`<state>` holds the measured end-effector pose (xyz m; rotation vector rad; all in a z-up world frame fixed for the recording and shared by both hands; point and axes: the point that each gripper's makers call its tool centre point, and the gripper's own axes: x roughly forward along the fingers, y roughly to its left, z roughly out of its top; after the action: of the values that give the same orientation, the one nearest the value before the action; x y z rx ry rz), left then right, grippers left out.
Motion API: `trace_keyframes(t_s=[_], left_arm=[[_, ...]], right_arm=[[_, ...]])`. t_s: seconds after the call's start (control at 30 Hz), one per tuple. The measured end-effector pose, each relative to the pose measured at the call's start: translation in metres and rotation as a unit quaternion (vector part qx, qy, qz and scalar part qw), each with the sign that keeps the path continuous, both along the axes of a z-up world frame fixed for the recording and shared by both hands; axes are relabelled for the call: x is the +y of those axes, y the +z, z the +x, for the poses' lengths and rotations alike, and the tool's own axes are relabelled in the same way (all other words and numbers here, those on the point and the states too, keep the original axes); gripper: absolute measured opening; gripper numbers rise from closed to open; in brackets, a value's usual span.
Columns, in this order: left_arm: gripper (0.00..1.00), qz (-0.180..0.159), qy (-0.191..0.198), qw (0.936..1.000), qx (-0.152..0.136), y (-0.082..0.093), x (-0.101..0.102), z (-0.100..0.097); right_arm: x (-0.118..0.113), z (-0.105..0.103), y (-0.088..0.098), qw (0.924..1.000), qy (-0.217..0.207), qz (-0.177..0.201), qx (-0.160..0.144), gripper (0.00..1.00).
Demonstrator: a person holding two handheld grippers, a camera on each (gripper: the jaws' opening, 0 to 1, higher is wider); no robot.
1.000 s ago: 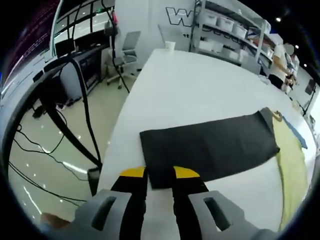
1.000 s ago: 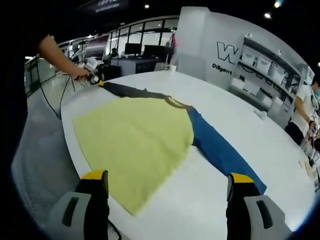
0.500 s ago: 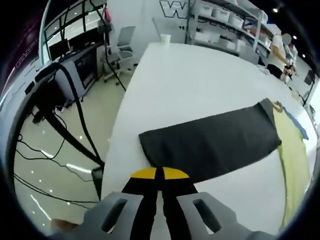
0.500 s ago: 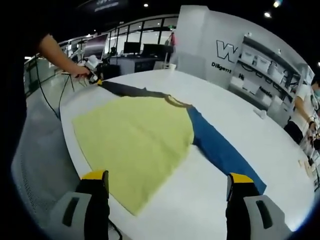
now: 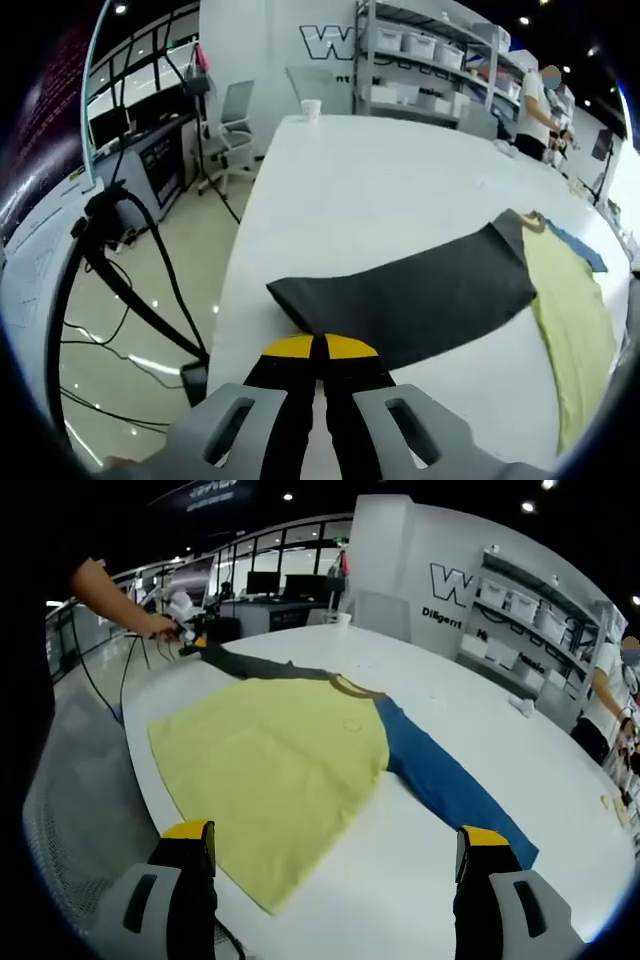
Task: Fold the garment on the visible template until the final outline fits inside the template.
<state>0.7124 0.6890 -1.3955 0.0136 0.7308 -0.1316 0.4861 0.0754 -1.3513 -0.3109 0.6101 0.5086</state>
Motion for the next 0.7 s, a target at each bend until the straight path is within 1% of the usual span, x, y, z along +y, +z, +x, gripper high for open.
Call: trace_keyframes(t_s=[0.17,0.23,0.27,0.3,0.37,0.43,0.5,0.57,0.6,0.67,0.7], left_arm=[[0.00,-0.016,-0.004,0.9998,-0.012,0.020,-0.010,0.001],[0.00,-0.022,-0.005,0.9995,-0.020,0.029,-0.014,0.002],[0.00,-0.026,-0.009,0.9994,-0.023,0.038,-0.024,-0.004],[0.00,-0.025,-0.013,0.9993,-0.024,0.042,-0.028,-0.005],[0.00,-0.024,-0.016,0.9990,-0.033,0.056,-0.039,-0.012],[0.00,-0.037,-0.012,0.9984,-0.040,0.069,-0.050,-0.019],[0.00,-0.042,-0.016,0.9979,-0.047,0.082,-0.063,-0.025],[0.00,-0.038,-0.024,0.9974,-0.057,0.094,-0.075,-0.029],[0.00,-0.041,-0.023,0.9970,-0.061,0.099,-0.077,-0.028],[0.00,-0.052,-0.021,0.9958,-0.072,0.112,-0.086,-0.027],[0.00,-0.054,-0.022,0.9953,-0.077,0.117,-0.089,-0.028]], right_arm=[[0.000,0.001,0.002,1.0000,0.005,0.000,-0.007,0.99],[-0.001,-0.001,0.002,0.9999,0.003,0.006,-0.009,0.99],[-0.001,-0.001,0.001,0.9999,0.003,0.008,-0.010,0.99],[-0.001,-0.002,0.001,0.9999,0.004,0.009,-0.010,0.99],[-0.001,-0.003,0.002,0.9998,0.009,0.006,-0.014,0.99],[-0.002,-0.004,0.002,0.9998,0.011,0.007,-0.016,0.99],[-0.003,-0.004,0.004,0.9996,0.012,0.012,-0.021,0.99],[-0.004,-0.004,0.006,0.9995,0.013,0.014,-0.025,0.99],[-0.005,-0.004,0.007,0.9994,0.013,0.015,-0.027,0.99],[-0.011,-0.003,0.009,0.9991,0.016,-0.003,-0.039,0.99],[-0.011,-0.004,0.010,0.9991,0.017,-0.002,-0.040,0.99]])
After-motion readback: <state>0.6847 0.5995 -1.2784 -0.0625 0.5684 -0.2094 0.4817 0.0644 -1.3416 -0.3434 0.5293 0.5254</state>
